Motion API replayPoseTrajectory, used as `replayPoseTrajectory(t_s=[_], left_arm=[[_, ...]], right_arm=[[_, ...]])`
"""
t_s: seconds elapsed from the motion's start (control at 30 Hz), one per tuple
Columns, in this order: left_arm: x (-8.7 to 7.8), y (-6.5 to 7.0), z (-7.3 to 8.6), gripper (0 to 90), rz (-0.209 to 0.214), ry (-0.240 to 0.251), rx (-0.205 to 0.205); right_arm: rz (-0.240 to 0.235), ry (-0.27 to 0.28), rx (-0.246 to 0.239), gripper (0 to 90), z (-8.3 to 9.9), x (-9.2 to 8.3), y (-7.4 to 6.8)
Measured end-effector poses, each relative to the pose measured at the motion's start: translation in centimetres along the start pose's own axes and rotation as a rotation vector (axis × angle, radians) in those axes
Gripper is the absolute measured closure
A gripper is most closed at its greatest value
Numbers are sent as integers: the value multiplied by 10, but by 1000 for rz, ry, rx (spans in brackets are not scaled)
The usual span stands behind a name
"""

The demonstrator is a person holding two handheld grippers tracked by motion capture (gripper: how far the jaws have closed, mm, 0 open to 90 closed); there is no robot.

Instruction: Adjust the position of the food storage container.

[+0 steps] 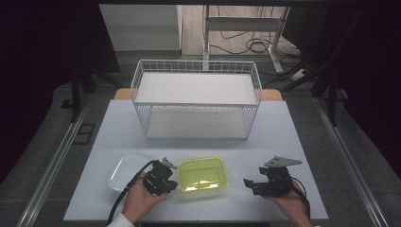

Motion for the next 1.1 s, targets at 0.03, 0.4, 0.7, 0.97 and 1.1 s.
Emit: replayPoseTrajectory(t_s=[0.03,0.4,0.7,0.97,1.1], left_arm=[[0,0,-1,900,0,1,-1],[-7,-3,-3,900,10,35,-13],[-25,28,15,900,108,42,85],[-4,50,3,900,110,17,150],[2,51,0,900,102,17,155]], right_arm=[[0,0,0,210,0,0,0],[-17,-3,-13,251,0,0,-4],[-55,-17,-34,276,0,2,-13],[-45,-25,-22,272,2,2,-8],[-47,-25,-20,271,2,2,-7]])
Point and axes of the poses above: each handheld gripper's, and its own axes: x roughly forward along the jaws, z roughly out of its underside, y roughly to its right, the point moved 7 cm from there along x, roughly forward along the jaws, and after that the axes turned 5 degrees about -z, right-handed, at the moved point
